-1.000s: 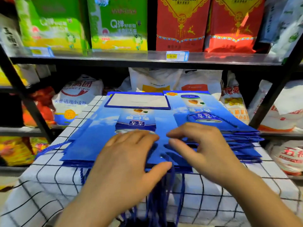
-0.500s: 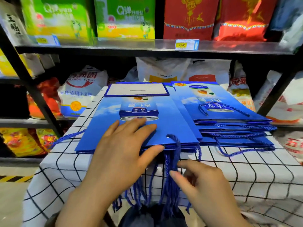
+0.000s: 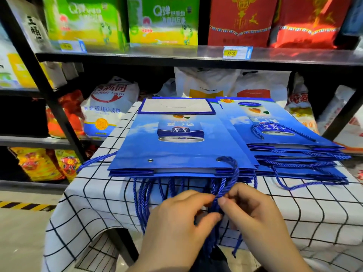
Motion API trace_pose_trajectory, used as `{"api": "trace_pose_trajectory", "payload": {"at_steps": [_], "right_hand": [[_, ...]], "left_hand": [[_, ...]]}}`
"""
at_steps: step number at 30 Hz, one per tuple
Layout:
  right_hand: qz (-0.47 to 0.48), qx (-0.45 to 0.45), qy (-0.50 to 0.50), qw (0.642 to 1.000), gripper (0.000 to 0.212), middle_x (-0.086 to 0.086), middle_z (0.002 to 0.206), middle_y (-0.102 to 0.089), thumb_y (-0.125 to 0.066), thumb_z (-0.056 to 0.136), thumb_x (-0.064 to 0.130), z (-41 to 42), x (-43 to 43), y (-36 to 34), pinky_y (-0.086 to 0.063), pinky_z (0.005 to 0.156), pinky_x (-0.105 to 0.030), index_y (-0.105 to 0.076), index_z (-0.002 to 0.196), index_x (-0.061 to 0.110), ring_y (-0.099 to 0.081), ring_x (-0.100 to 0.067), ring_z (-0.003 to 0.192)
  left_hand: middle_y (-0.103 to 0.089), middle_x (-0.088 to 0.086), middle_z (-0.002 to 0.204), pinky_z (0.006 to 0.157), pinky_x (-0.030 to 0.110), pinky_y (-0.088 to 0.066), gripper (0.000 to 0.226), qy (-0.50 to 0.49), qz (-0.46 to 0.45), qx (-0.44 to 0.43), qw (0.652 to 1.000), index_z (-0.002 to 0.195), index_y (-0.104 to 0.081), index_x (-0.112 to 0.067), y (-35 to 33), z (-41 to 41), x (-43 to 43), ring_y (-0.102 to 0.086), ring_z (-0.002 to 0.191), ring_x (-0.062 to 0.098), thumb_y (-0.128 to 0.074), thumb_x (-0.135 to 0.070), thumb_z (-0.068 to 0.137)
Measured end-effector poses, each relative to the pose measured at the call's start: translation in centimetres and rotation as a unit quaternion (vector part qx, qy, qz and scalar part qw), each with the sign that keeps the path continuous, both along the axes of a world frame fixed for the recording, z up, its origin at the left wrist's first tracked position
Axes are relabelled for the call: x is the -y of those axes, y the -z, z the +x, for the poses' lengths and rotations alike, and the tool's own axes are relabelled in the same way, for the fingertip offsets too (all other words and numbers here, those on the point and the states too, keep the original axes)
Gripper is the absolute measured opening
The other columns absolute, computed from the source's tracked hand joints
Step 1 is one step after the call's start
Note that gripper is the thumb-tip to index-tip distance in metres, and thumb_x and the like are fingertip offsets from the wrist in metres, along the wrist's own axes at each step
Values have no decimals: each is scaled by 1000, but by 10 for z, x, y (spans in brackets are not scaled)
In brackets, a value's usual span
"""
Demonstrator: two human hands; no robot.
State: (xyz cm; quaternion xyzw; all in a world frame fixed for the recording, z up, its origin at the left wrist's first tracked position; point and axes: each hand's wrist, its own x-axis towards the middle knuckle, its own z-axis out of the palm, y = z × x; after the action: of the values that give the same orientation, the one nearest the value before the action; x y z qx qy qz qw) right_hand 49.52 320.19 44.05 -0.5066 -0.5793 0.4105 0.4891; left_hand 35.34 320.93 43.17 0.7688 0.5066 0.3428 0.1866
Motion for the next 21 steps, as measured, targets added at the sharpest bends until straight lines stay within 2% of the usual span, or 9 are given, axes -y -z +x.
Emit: {"api": "trace_pose_trajectory", "payload": {"at_steps": [2, 4, 8, 11, 13, 16, 18, 19, 21], "right_hand": [[-3, 10, -5, 1000, 20, 3, 48, -47, -67, 81, 13, 3, 1, -1, -33, 47, -19, -62, 63, 21, -39, -7, 47], [-16, 14, -1, 1000, 23, 4, 47, -46, -63, 81, 6, 4, 3, -4, -34, 46, -18, -61, 62, 19, -39, -8, 46], [-46, 54, 43, 997, 22, 5, 46, -42, -62, 83, 12, 17, 2, -1, -33, 44, -15, -58, 61, 14, -36, -7, 43], [-57, 124, 87, 987, 23, 4, 45, -42, -62, 84, 15, 25, 0, 0, -28, 41, -14, -57, 63, 19, -33, -6, 40], [-21, 151, 105, 983, 21, 1, 46, -45, -67, 80, 19, 26, 4, -7, -30, 44, -15, -58, 61, 21, -37, -6, 41], [-75, 57, -50, 994, 11, 2, 47, -46, -77, 65, 33, 12, 14, -32, -32, 48, -13, -69, 68, 26, -38, -4, 45], [-115, 53, -173, 977, 34, 7, 47, -45, -71, 52, 49, -2, 15, -42, -33, 51, -16, -68, 85, 40, -40, -3, 47], [-107, 69, -199, 972, 42, 8, 48, -45, -68, 49, 54, -9, 14, -43, -32, 53, -17, -67, 89, 42, -40, -2, 48], [-77, 82, -213, 971, 35, 8, 49, -47, -67, 52, 54, -23, 8, -43, -32, 54, -18, -67, 80, 33, -40, -1, 49]], "left_hand": [[-46, -36, 105, 66, 19, -45, 47, -11, -8, 16, 1000, 105, -33, -58, -1, 3, -1, -54, 89, -3, -31, -66, 59], [-56, -29, 92, 64, 20, -46, 32, -17, -22, 37, 999, 94, -45, -52, -3, 5, -1, -57, 81, -2, -43, -62, 63], [-68, -9, 67, 61, 23, -49, 6, -24, -100, 182, 978, 78, -60, -28, -18, 1, 3, -62, 63, 9, -61, -34, 76], [-65, 7, 54, 50, 16, -45, 11, -5, -144, 275, 951, 66, -65, -18, -36, -5, 4, -59, 48, 12, -64, -19, 77], [-62, 9, 48, 46, 16, -45, 7, 3, -137, 309, 941, 70, -68, -21, -51, -8, 4, -55, 41, 11, -66, -27, 71], [-64, 8, 50, 46, 17, -46, 26, 15, -116, 346, 931, 75, -69, -21, -70, -9, 2, -56, 40, 14, -58, -39, 60], [-65, 10, 51, 42, 17, -45, 25, 22, -118, 381, 917, 70, -68, -11, -82, -7, -2, -57, 39, 16, -58, -33, 65], [-65, 11, 51, 40, 16, -44, 20, 30, -119, 393, 911, 69, -66, -10, -87, -5, -4, -56, 38, 16, -59, -28, 70], [-65, 12, 51, 38, 17, -44, 13, 45, -113, 393, 911, 70, -64, -10, -96, -3, -7, -56, 39, 16, -58, -17, 80]]}}
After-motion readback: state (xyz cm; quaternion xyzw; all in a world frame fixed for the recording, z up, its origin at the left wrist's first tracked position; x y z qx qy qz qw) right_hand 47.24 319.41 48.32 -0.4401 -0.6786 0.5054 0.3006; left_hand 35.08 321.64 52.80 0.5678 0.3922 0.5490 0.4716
